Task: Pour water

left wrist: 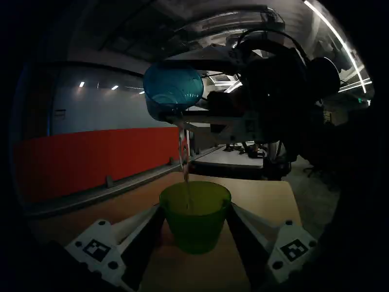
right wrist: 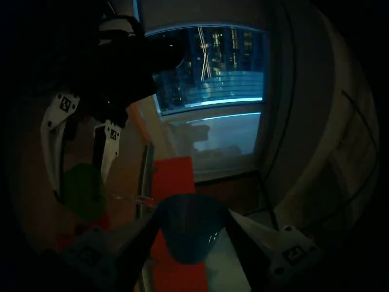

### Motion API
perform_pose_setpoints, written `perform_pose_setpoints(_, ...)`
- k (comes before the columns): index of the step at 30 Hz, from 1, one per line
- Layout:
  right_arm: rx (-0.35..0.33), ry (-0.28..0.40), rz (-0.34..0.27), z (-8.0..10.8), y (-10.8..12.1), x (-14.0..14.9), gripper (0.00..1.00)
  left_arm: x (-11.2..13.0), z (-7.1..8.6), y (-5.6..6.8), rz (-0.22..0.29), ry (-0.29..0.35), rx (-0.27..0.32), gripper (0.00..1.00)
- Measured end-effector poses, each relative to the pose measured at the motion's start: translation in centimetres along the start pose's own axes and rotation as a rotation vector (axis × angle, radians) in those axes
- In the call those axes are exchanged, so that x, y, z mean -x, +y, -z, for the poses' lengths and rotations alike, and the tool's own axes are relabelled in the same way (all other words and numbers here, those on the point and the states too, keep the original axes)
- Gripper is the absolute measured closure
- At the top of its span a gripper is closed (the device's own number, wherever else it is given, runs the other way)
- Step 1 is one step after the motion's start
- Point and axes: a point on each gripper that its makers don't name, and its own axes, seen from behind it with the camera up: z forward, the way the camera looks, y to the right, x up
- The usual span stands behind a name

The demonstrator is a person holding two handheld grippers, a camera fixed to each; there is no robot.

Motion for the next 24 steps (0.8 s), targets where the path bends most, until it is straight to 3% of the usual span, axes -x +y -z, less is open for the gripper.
perform_pose_setpoints(24,0.016,-0.007,0.115,0.13,0.57,-0.24,0.07,-0.18,-0.15,-0.39,0.0,0.003,-0.007,0.16)
